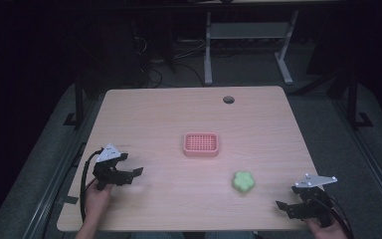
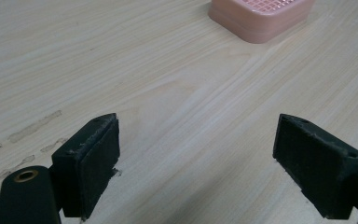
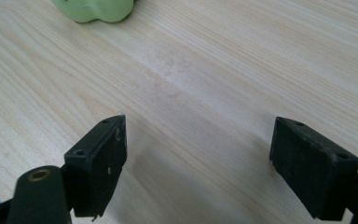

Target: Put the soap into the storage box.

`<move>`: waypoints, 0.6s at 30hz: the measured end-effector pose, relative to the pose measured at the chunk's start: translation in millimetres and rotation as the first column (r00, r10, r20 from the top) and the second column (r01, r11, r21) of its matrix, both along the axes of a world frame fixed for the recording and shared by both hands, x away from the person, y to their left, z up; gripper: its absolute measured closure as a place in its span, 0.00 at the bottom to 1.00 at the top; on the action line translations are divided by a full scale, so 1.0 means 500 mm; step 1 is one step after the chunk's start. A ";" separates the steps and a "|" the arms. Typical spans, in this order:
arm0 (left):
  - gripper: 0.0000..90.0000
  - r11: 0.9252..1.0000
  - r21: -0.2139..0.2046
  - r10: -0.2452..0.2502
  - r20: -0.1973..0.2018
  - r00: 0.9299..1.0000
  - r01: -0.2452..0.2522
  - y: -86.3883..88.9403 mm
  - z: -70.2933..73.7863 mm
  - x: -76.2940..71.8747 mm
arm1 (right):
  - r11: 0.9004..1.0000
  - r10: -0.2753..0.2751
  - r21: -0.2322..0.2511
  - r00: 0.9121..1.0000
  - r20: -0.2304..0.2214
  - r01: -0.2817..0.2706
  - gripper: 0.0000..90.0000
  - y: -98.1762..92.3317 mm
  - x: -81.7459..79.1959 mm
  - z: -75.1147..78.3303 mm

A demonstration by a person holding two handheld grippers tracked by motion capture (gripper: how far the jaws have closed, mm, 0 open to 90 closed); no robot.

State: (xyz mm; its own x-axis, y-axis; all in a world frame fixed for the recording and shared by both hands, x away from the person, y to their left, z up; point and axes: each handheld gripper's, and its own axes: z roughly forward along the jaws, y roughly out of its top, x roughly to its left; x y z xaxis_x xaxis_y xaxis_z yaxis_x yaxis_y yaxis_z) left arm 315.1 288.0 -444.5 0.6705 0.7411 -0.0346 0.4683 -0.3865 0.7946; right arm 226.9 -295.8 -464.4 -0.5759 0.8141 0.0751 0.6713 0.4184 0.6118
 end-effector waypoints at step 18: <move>0.16 1.000 -0.011 0.001 0.003 1.000 -0.001 -0.001 0.003 -0.004 | 0.998 0.052 -0.034 0.998 -0.035 -0.053 0.18 0.028 0.014 0.016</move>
State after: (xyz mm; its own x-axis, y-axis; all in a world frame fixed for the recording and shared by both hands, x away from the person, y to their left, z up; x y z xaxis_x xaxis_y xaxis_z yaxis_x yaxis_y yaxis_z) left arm 313.2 287.6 -443.1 0.6701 0.7412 -0.0410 0.4660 -0.3770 0.8004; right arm 233.7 -281.9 -456.4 -0.6156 0.7852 0.0677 0.6680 0.4743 0.5734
